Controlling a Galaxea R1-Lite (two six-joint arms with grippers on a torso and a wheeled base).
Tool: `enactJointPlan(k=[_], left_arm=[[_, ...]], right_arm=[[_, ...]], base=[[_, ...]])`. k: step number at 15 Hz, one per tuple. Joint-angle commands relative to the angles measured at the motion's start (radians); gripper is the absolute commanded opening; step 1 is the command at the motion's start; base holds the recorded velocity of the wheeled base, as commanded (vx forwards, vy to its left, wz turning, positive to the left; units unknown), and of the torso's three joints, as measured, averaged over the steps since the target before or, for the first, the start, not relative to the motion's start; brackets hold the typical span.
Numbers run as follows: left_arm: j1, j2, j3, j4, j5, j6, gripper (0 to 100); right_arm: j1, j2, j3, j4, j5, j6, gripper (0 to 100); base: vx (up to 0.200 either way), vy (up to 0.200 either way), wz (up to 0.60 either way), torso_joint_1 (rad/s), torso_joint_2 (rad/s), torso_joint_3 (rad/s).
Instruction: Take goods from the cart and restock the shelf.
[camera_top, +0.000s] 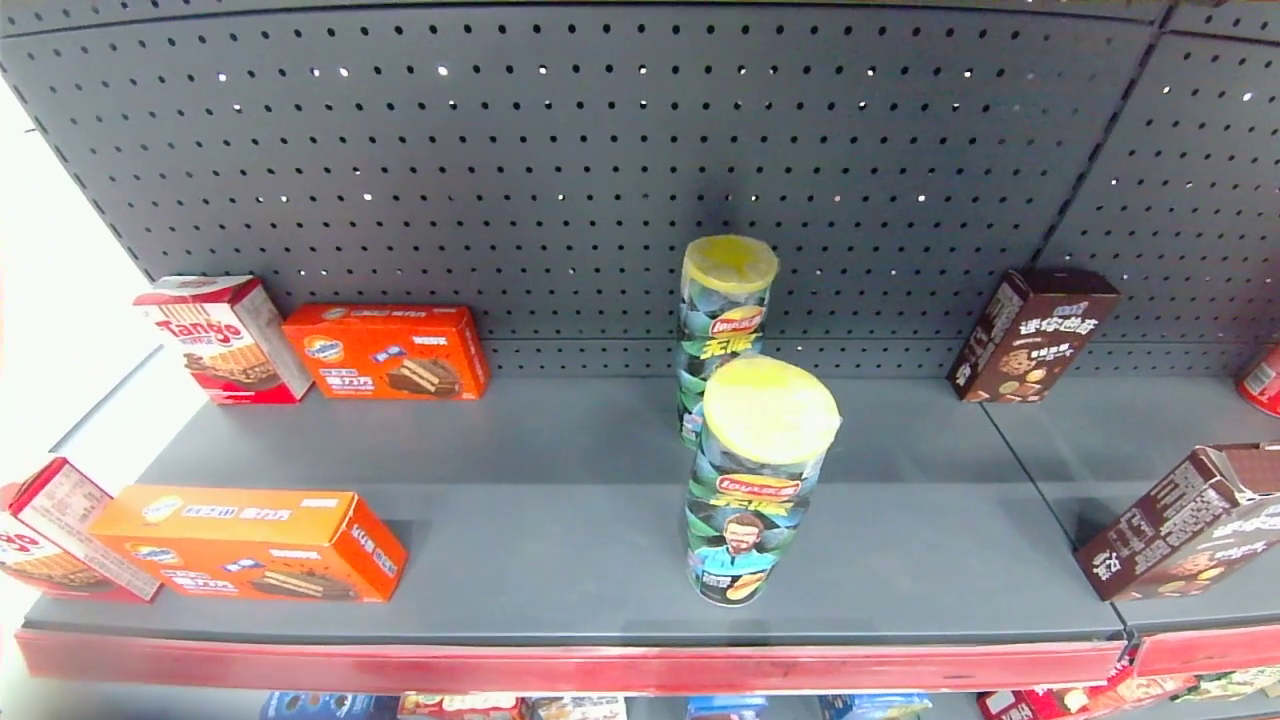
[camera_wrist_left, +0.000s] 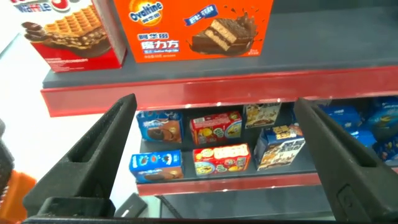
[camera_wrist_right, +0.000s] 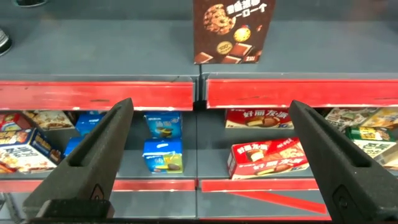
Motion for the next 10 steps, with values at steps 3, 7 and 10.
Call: enactJointPlan(k=[3,7,10], left_arm=[[0.0,0.001,0.0,0.0,0.0,-0.004,100],[0.0,0.001,0.001,0.0,0.002,-0.002,100],[0.0,0.001,0.0,0.0,0.002,-0.005,100]], right_arm=[[0.001,0.002,0.0,0.001,0.0,0.0,100],[0.001,0.002,0.0,0.001,0.0,0.0,100],[0.001,0.002,0.0,0.001,0.0,0.0,100]], base=[[0.0,0.0,0.0,0.0,0.0,0.0],[0.0,0.0,0.0,0.0,0.0,0.0],[0.0,-0.067,0.0,-0.001,0.0,0.001]])
